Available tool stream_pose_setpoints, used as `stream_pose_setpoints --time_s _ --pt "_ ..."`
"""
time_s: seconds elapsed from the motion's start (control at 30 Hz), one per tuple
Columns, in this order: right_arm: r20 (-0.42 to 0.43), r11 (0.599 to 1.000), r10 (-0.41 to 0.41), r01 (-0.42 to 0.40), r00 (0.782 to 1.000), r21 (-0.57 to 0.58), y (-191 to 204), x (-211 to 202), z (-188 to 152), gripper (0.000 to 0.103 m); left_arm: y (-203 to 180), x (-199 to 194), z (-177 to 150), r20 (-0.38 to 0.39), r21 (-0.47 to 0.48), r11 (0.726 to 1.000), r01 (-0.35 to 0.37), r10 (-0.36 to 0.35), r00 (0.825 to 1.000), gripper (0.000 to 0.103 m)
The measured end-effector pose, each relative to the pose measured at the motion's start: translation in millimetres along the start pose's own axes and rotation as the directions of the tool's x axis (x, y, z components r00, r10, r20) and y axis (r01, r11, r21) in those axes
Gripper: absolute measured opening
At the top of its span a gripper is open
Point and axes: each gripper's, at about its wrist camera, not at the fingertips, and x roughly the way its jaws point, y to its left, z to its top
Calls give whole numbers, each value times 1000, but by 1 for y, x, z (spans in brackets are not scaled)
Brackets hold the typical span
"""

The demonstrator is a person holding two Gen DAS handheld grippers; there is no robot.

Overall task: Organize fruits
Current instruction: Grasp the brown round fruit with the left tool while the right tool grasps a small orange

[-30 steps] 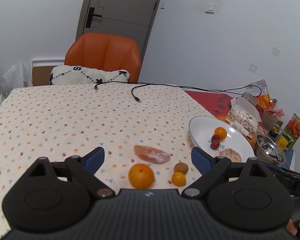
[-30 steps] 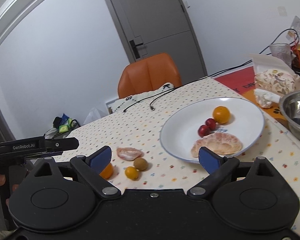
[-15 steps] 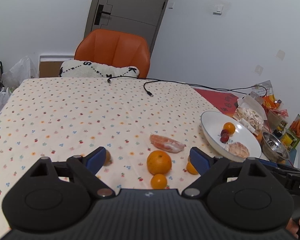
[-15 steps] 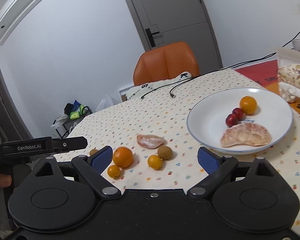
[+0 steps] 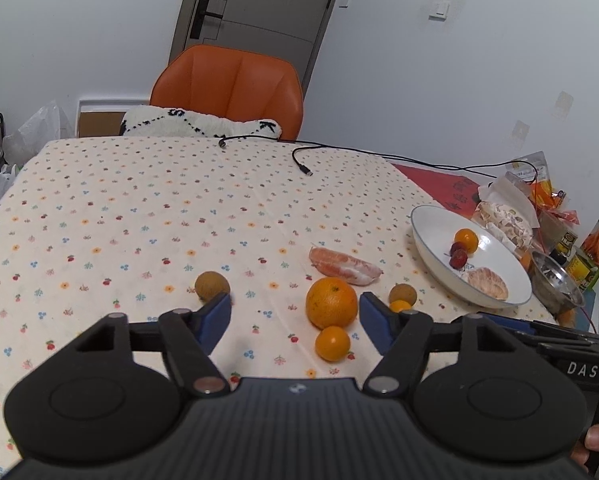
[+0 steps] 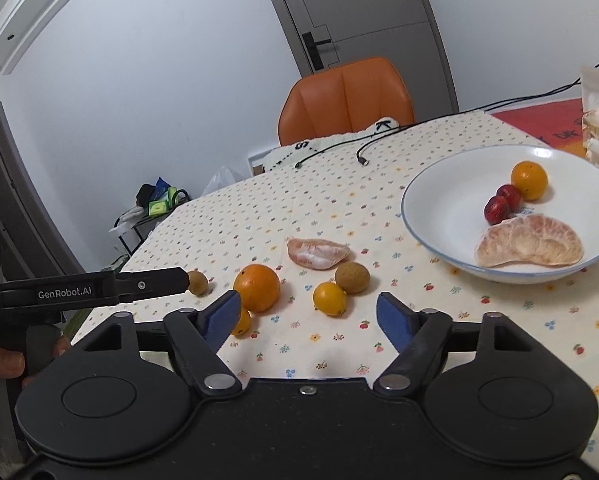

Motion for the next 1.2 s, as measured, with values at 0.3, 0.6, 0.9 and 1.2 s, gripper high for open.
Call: stream_pose_setpoints --time_s 0.3,0.6,0.9,1.2 --pt "-37 1000 4 -5 999 -9 2 24 0 60 25 12 3 8 -45 997 -69 70 998 61" --pt "-73 1000 -12 12 997 -2 -4 48 1 49 42 37 5 -24 -75 991 -107 105 994 50" --pt "-81 999 -41 41 996 7 -9 58 6 23 46 50 6 -32 -81 991 -107 105 994 25" --pt "-65 1000 -19 19 998 9 -7 49 5 22 40 42 9 -22 -94 993 -78 76 997 24"
